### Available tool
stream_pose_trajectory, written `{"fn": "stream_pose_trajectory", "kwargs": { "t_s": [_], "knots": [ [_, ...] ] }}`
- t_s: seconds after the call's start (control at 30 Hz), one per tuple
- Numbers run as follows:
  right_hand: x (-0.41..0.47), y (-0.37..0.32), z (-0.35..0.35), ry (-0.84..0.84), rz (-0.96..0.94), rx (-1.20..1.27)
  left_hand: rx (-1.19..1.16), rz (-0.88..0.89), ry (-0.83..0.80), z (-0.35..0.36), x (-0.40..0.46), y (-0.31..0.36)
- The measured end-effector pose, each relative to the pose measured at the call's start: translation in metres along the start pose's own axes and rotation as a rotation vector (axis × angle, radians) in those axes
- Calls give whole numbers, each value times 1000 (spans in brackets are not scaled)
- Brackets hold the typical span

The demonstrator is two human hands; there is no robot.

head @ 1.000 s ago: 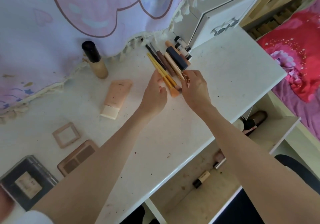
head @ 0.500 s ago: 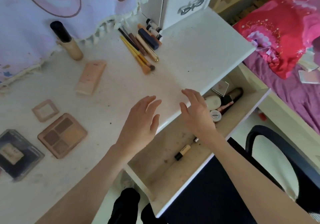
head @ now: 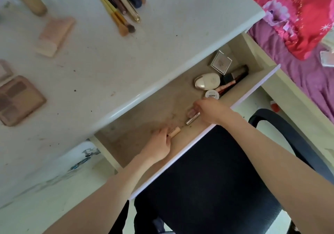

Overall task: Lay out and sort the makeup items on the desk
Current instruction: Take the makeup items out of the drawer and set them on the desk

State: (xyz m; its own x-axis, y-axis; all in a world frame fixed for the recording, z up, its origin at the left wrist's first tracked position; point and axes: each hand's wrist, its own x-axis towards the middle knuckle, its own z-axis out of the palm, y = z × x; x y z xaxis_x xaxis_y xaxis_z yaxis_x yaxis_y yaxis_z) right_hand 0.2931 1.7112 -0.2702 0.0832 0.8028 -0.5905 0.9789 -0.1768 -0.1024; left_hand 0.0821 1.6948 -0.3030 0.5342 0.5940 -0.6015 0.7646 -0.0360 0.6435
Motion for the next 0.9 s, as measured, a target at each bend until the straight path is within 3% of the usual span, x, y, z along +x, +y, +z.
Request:
{"fn": "stream_pose_trajectory", "kwargs": {
  "t_s": [0.1, 0.23, 0.4, 0.6, 0.9],
  "knots": [
    [12, 1, 6, -87, -19, -102, -83, -84, -14, 9, 6, -6],
    [23, -2, 12, -79, -73, -253, -23, -107, -10, 17, 20, -15],
    [35, 1, 18, -160, -97, -330, 71, -128, -137, 16, 36, -8],
    [38, -12, 4, -451, -57, -235, 61, -82, -96, 15, 36, -6],
    [39, -22, 7, -479, -15, -143, -34, -133, -71, 13, 22, -26]
  ]
}}
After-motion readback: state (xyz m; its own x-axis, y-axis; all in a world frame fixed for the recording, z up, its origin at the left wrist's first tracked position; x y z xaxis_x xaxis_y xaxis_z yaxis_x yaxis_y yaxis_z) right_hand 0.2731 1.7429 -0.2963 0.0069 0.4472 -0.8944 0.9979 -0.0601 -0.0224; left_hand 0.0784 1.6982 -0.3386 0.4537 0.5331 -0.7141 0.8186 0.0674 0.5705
